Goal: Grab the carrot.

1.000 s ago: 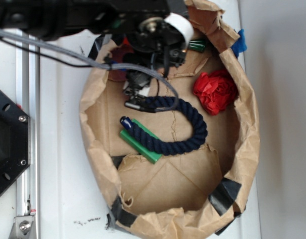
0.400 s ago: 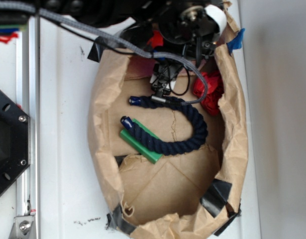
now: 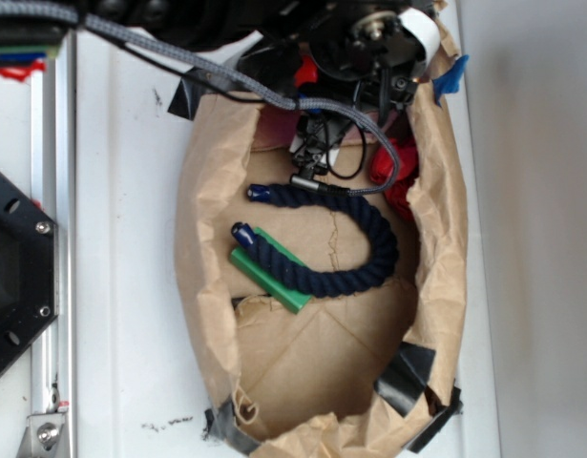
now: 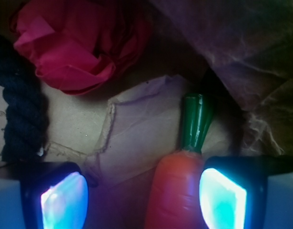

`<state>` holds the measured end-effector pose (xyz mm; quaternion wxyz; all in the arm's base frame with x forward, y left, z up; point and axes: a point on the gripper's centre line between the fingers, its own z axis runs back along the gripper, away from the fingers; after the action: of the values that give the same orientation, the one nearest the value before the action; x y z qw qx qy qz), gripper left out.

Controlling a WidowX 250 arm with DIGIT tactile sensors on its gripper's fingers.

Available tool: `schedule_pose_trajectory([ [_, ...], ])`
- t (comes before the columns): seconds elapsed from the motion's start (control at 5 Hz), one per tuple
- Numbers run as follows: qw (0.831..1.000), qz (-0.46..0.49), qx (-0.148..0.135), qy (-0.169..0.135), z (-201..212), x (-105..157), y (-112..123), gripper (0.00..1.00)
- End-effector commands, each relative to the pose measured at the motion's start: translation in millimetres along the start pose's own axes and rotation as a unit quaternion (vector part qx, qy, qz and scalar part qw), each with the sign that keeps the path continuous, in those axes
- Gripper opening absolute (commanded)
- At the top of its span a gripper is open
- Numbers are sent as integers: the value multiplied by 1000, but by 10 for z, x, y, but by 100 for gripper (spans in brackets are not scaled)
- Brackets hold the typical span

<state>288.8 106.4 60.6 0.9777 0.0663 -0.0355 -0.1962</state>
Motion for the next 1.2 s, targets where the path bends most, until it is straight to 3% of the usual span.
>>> schedule_pose_trajectory([
  [0.0,999,13,31,-9,-5,8,214,100],
  [0.6,999,-33,25,-15,-100,-66,14,100],
  [0.8,999,-36,29,-24,-133,-69,-67,0],
  [1.0,998,-43,30,-28,-110,-48,-94,0],
])
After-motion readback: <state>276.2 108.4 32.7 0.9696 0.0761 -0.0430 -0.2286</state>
